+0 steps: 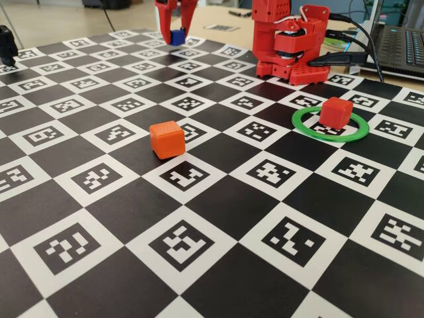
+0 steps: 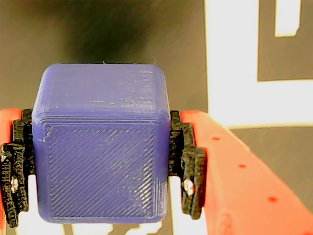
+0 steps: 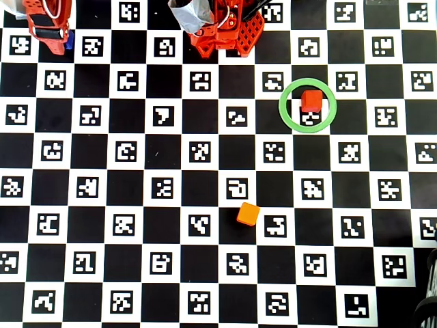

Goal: Grab the red cube then put it in the green circle then put the blue cube on top and finally the orange cube on top

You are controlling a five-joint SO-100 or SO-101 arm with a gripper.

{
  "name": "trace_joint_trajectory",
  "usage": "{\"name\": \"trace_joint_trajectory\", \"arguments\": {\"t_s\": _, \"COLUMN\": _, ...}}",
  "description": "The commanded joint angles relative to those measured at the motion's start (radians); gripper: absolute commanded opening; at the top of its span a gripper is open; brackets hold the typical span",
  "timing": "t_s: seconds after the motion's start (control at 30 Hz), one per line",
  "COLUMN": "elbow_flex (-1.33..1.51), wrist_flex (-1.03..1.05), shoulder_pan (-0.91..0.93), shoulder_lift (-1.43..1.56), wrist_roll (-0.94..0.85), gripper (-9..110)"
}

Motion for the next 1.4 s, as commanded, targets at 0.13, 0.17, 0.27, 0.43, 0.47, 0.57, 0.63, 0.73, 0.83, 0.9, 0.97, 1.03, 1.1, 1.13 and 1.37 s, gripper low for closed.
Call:
{"name": "trace_joint_trajectory", "arguments": {"t_s": 0.13, "elbow_flex": -0.196, "wrist_flex": 0.153, "shoulder_pan": -0.072, "shoulder_lift": 0.176, "wrist_roll": 0.034, "gripper": 9}}
{"name": "trace_joint_trajectory", "arguments": {"t_s": 0.17, "elbow_flex": -0.215, "wrist_flex": 0.179, "shoulder_pan": -0.086, "shoulder_lift": 0.189, "wrist_roll": 0.043, "gripper": 9}}
{"name": "trace_joint_trajectory", "arguments": {"t_s": 0.27, "elbow_flex": -0.262, "wrist_flex": 0.258, "shoulder_pan": -0.138, "shoulder_lift": 0.227, "wrist_roll": 0.084, "gripper": 8}}
{"name": "trace_joint_trajectory", "arguments": {"t_s": 0.43, "elbow_flex": -0.298, "wrist_flex": 0.397, "shoulder_pan": -0.275, "shoulder_lift": 0.319, "wrist_roll": 0.196, "gripper": 8}}
{"name": "trace_joint_trajectory", "arguments": {"t_s": 0.47, "elbow_flex": -0.298, "wrist_flex": 0.422, "shoulder_pan": -0.308, "shoulder_lift": 0.339, "wrist_roll": 0.224, "gripper": 8}}
{"name": "trace_joint_trajectory", "arguments": {"t_s": 0.57, "elbow_flex": -0.293, "wrist_flex": 0.486, "shoulder_pan": -0.437, "shoulder_lift": 0.388, "wrist_roll": 0.339, "gripper": 8}}
{"name": "trace_joint_trajectory", "arguments": {"t_s": 0.63, "elbow_flex": -0.285, "wrist_flex": 0.520, "shoulder_pan": -0.541, "shoulder_lift": 0.417, "wrist_roll": 0.440, "gripper": 8}}
{"name": "trace_joint_trajectory", "arguments": {"t_s": 0.73, "elbow_flex": -0.272, "wrist_flex": 0.545, "shoulder_pan": -0.713, "shoulder_lift": 0.454, "wrist_roll": 0.607, "gripper": 8}}
{"name": "trace_joint_trajectory", "arguments": {"t_s": 0.83, "elbow_flex": -0.279, "wrist_flex": 0.581, "shoulder_pan": -0.893, "shoulder_lift": 0.472, "wrist_roll": 0.776, "gripper": 8}}
{"name": "trace_joint_trajectory", "arguments": {"t_s": 0.9, "elbow_flex": -0.267, "wrist_flex": 0.600, "shoulder_pan": -1.015, "shoulder_lift": 0.483, "wrist_roll": 0.888, "gripper": 7}}
{"name": "trace_joint_trajectory", "arguments": {"t_s": 0.97, "elbow_flex": -0.238, "wrist_flex": 0.600, "shoulder_pan": -1.138, "shoulder_lift": 0.495, "wrist_roll": 0.999, "gripper": 7}}
{"name": "trace_joint_trajectory", "arguments": {"t_s": 1.03, "elbow_flex": -0.209, "wrist_flex": 0.600, "shoulder_pan": -1.256, "shoulder_lift": 0.497, "wrist_roll": 1.106, "gripper": 6}}
{"name": "trace_joint_trajectory", "arguments": {"t_s": 1.1, "elbow_flex": -0.183, "wrist_flex": 0.598, "shoulder_pan": -1.364, "shoulder_lift": 0.497, "wrist_roll": 1.200, "gripper": 6}}
{"name": "trace_joint_trajectory", "arguments": {"t_s": 1.13, "elbow_flex": -0.172, "wrist_flex": 0.597, "shoulder_pan": -1.414, "shoulder_lift": 0.495, "wrist_roll": 1.246, "gripper": 6}}
{"name": "trace_joint_trajectory", "arguments": {"t_s": 1.37, "elbow_flex": -0.147, "wrist_flex": 0.589, "shoulder_pan": -1.727, "shoulder_lift": 0.477, "wrist_roll": 1.528, "gripper": 5}}
